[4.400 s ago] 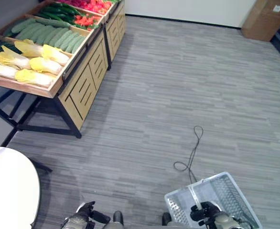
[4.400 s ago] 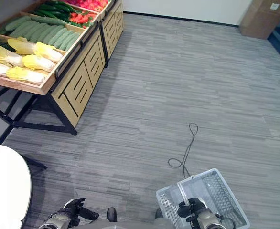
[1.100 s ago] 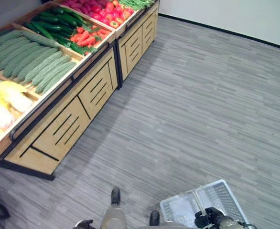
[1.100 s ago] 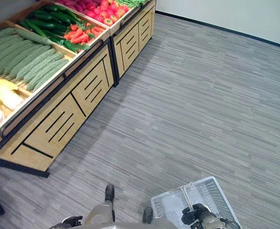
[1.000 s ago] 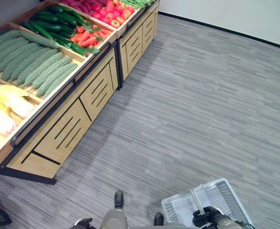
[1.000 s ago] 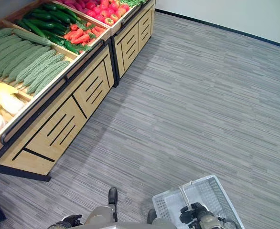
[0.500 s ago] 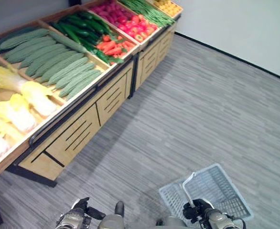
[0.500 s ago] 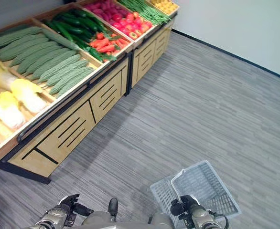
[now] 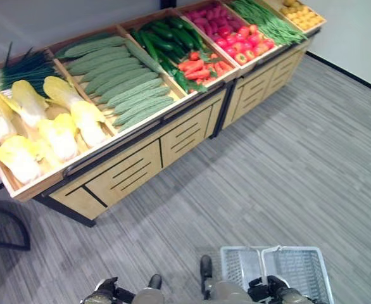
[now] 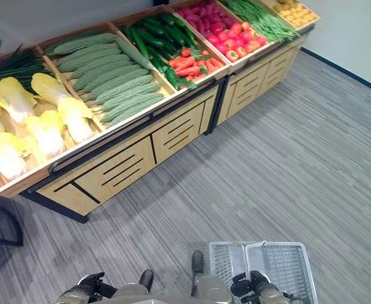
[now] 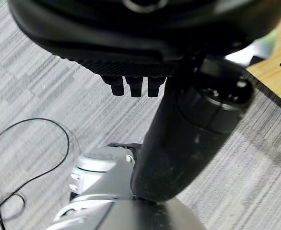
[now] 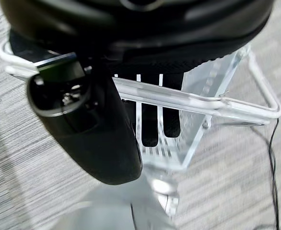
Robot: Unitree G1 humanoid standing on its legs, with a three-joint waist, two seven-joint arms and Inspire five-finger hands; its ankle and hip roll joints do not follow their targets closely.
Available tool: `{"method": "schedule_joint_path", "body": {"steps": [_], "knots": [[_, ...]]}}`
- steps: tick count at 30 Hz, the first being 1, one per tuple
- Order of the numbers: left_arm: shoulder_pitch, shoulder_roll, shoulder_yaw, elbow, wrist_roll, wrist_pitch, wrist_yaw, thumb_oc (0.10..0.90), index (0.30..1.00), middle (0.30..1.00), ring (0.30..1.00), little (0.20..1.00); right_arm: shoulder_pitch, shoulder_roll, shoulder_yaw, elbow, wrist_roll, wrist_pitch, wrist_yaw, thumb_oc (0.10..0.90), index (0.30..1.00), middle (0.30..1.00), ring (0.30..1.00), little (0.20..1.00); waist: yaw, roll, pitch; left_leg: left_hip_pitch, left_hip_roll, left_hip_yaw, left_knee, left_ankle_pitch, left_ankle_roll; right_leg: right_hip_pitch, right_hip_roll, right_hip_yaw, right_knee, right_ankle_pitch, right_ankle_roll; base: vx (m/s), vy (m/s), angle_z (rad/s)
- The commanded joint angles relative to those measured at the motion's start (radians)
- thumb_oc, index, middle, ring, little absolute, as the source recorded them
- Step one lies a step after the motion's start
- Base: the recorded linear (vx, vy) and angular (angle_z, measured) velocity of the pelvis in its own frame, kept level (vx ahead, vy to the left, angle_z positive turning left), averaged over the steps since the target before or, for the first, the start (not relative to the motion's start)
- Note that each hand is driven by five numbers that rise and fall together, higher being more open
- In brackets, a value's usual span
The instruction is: Get the vegetables into the basket
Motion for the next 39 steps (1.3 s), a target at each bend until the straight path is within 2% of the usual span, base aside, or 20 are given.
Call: {"method": "schedule_joint_path", "body": {"steps": [1, 5, 11, 12, 13, 14, 15, 16, 17, 18, 19, 21, 23, 28, 31, 32, 34, 35, 37, 39], "knots": [[-0.052, 0.002, -0.008, -0.004, -0.008, -0.003, -0.006, 0.9, 1.0, 1.0, 1.0, 1.0, -0.001, -0.038, 0.027, -0.023, 0.051, -0.021, 0.003, 0.4, 0.3, 0.3, 0.3, 0.3, -0.021, -0.01, -0.018, 0.068, -0.052, -0.008, 0.037, -0.089, -0.024, -0.152, -0.049, 0.067, 0.175, -0.055, 0.071, 0.16, -0.247, 0.57], [-0.051, -0.004, -0.012, 0.007, -0.004, 0.002, 0.001, 0.9, 1.0, 1.0, 1.0, 1.0, -0.005, -0.041, 0.036, -0.029, 0.055, -0.02, 0.009, 0.4, 0.3, 0.3, 0.3, 0.3, -0.024, 0.001, -0.025, 0.053, -0.031, -0.019, 0.066, -0.07, -0.043, -0.136, -0.035, 0.038, 0.192, -0.09, 0.051, 0.1, -0.132, 0.62], [-0.049, -0.007, -0.012, 0.006, -0.006, 0.003, 0.001, 0.9, 1.0, 1.0, 1.0, 1.0, -0.006, -0.042, 0.037, -0.031, 0.057, -0.019, 0.008, 0.4, 0.3, 0.3, 0.3, 0.3, -0.022, 0.001, -0.025, 0.045, -0.032, -0.018, 0.082, -0.065, -0.049, -0.127, -0.033, 0.032, 0.192, -0.098, 0.047, 0.03, -0.051, 0.11], [-0.06, -0.018, -0.023, -0.012, -0.025, 0.004, -0.001, 0.9, 1.0, 1.0, 1.0, 1.0, -0.001, -0.052, 0.041, -0.035, 0.051, -0.019, 0.01, 0.4, 0.3, 0.3, 0.3, 0.3, -0.007, -0.011, 0.0, -0.047, -0.054, 0.065, 0.227, -0.002, -0.083, -0.058, -0.055, -0.009, 0.185, -0.118, 0.027, 0.12, -0.257, 0.04], [-0.063, -0.019, -0.03, -0.026, -0.017, 0.008, -0.008, 0.9, 1.0, 1.0, 1.0, 1.0, 0.0, -0.059, 0.034, -0.031, 0.042, -0.014, 0.009, 0.4, 0.3, 0.3, 0.3, 0.3, -0.017, -0.024, 0.003, -0.094, 0.0, 0.271, 0.197, 0.002, -0.066, -0.023, -0.08, -0.055, 0.163, -0.121, 0.034, 0.1, -0.213, 0.66], [-0.064, -0.022, -0.035, -0.031, -0.009, 0.012, -0.011, 0.9, 1.0, 1.0, 1.0, 1.0, 0.005, -0.062, 0.025, -0.029, 0.039, -0.011, 0.008, 0.4, 0.3, 0.3, 0.3, 0.3, -0.028, -0.021, -0.001, -0.099, 0.053, 0.386, 0.151, 0.008, -0.064, -0.007, -0.096, -0.084, 0.148, -0.123, 0.044, -0.01, -0.016, 2.12], [-0.065, -0.025, -0.039, -0.035, 0.002, 0.014, -0.012, 0.9, 1.0, 1.0, 1.0, 1.0, 0.01, -0.064, 0.015, -0.028, 0.039, -0.009, 0.006, 0.4, 0.3, 0.3, 0.3, 0.3, -0.037, -0.014, -0.006, -0.105, 0.081, 0.464, 0.11, 0.027, -0.07, 0.002, -0.103, -0.105, 0.139, -0.124, 0.053, 0.01, 0.101, 2.69], [-0.064, -0.026, -0.041, -0.036, 0.015, 0.015, -0.015, 0.9, 1.0, 1.0, 1.0, 1.0, 0.013, -0.066, 0.009, -0.029, 0.034, -0.007, 0.005, 0.4, 0.3, 0.3, 0.3, 0.3, -0.039, -0.006, -0.012, -0.125, 0.104, 0.503, 0.084, 0.059, -0.077, 0.01, -0.107, -0.121, 0.134, -0.128, 0.059, 0.04, 0.189, 2.44], [-0.066, -0.027, -0.041, -0.038, 0.02, 0.014, -0.013, 0.9, 1.0, 1.0, 1.0, 1.0, 0.016, -0.067, 0.002, -0.025, 0.03, -0.007, 0.0, 0.4, 0.3, 0.3, 0.3, 0.3, -0.046, 0.006, -0.016, -0.132, 0.145, 0.569, 0.047, 0.103, -0.09, 0.014, -0.11, -0.148, 0.14, -0.14, 0.065, 0.05, 0.149, 0.95], [-0.066, -0.028, -0.041, -0.038, 0.02, 0.014, -0.013, 0.9, 1.0, 1.0, 1.0, 1.0, 0.016, -0.067, 0.002, -0.025, 0.03, -0.007, 0.0, 0.4, 0.3, 0.3, 0.3, 0.3, -0.046, 0.007, -0.017, -0.13, 0.145, 0.57, 0.043, 0.106, -0.091, 0.013, -0.109, -0.148, 0.14, -0.141, 0.064, 0.09, 0.208, 0.31], [-0.065, -0.027, -0.042, -0.034, 0.028, 0.016, -0.01, 0.9, 1.0, 1.0, 1.0, 1.0, 0.018, -0.066, 0.003, -0.024, 0.027, -0.005, 0.002, 0.4, 0.3, 0.3, 0.3, 0.3, -0.046, 0.01, -0.019, -0.136, 0.164, 0.585, 0.043, 0.126, -0.098, 0.016, -0.117, -0.161, 0.146, -0.147, 0.07, 0.09, 0.21, 0.19], [-0.05, -0.023, -0.03, -0.025, 0.032, 0.014, -0.014, 0.9, 1.0, 1.0, 1.0, 1.0, 0.017, -0.049, 0.001, -0.008, 0.023, 0.0, 0.005, 0.4, 0.3, 0.3, 0.3, 0.3, -0.038, -0.005, -0.024, -0.126, 0.127, 0.577, 0.076, 0.071, -0.078, 0.035, -0.149, -0.147, 0.141, -0.14, 0.087, 0.11, 0.343, 0.04], [-0.051, -0.014, -0.027, -0.026, 0.031, 0.012, -0.009, 0.9, 1.0, 1.0, 1.0, 1.0, 0.01, -0.038, 0.005, -0.009, 0.021, 0.0, 0.002, 0.4, 0.3, 0.3, 0.3, 0.3, -0.027, -0.024, -0.016, -0.142, 0.113, 0.587, 0.115, 0.041, -0.064, 0.034, -0.173, -0.132, 0.138, -0.132, 0.097, 0.03, 0.225, -0.31], [-0.06, 0.018, -0.01, -0.03, 0.025, 0.008, 0.0, 0.9, 1.0, 1.0, 1.0, 1.0, -0.017, -0.018, 0.023, -0.02, 0.015, 0.003, 0.005, 0.4, 0.3, 0.3, 0.3, 0.3, 0.012, -0.067, 0.014, -0.156, 0.058, 0.591, 0.143, -0.02, -0.025, 0.003, -0.221, -0.092, 0.141, -0.087, 0.133, -0.03, 0.196, -0.2], [-0.064, 0.032, -0.003, -0.03, 0.017, 0.006, 0.004, 0.9, 1.0, 1.0, 1.0, 1.0, -0.023, -0.014, 0.024, -0.017, 0.011, 0.004, 0.005, 0.4, 0.3, 0.3, 0.3, 0.3, 0.031, -0.08, 0.027, -0.163, 0.029, 0.574, 0.157, -0.046, -0.006, -0.01, -0.247, -0.091, 0.151, -0.062, 0.151, -0.02, 0.181, -0.04], [-0.064, 0.032, -0.003, -0.03, 0.017, 0.006, 0.004, 0.9, 1.0, 1.0, 1.0, 1.0, -0.023, -0.014, 0.024, -0.016, 0.011, 0.003, 0.005, 0.4, 0.3, 0.3, 0.3, 0.3, 0.031, -0.08, 0.027, -0.163, 0.029, 0.574, 0.157, -0.046, -0.006, -0.01, -0.247, -0.091, 0.152, -0.063, 0.151, 0.03, 0.165, 0.08], [-0.064, 0.044, -0.004, -0.039, 0.015, 0.006, -0.001, 0.9, 1.0, 1.0, 1.0, 1.0, -0.016, -0.011, 0.019, -0.007, 0.011, 0.002, 0.013, 0.4, 0.3, 0.3, 0.3, 0.3, 0.038, -0.073, 0.033, -0.138, -0.002, 0.543, 0.142, -0.059, 0.017, -0.054, -0.245, -0.076, 0.295, -0.011, 0.168, 0.12, 0.212, 0.45], [-0.065, 0.051, -0.003, -0.034, 0.018, 0.009, -0.002, 0.9, 1.0, 1.0, 1.0, 1.0, -0.015, -0.007, 0.02, -0.008, 0.013, 0.002, 0.012, 0.4, 0.3, 0.3, 0.3, 0.3, 0.029, -0.07, 0.034, -0.105, -0.014, 0.522, 0.104, -0.056, 0.018, -0.089, -0.232, -0.06, 0.291, 0.016, 0.161, 0.19, 0.12, 0.59], [-0.066, 0.052, -0.003, -0.029, 0.017, 0.009, -0.001, 0.9, 1.0, 1.0, 1.0, 1.0, -0.016, -0.006, 0.021, -0.007, 0.017, 0.001, 0.01, 0.4, 0.3, 0.3, 0.3, 0.3, 0.018, -0.067, 0.041, -0.076, -0.016, 0.502, 0.08, -0.055, 0.013, -0.114, -0.225, -0.057, 0.26, 0.032, 0.158, 0.2, 0.015, 0.58], [-0.076, 0.055, -0.008, -0.024, 0.019, 0.009, 0.0, 0.9, 1.0, 1.0, 1.0, 1.0, -0.016, -0.004, 0.025, -0.009, 0.021, -0.003, 0.006, 0.4, 0.3, 0.3, 0.3, 0.3, -0.002, -0.075, 0.054, -0.048, -0.02, 0.461, 0.079, -0.069, 0.008, -0.153, -0.211, -0.03, 0.196, 0.033, 0.16, 0.21, -0.039, 0.54]]}}
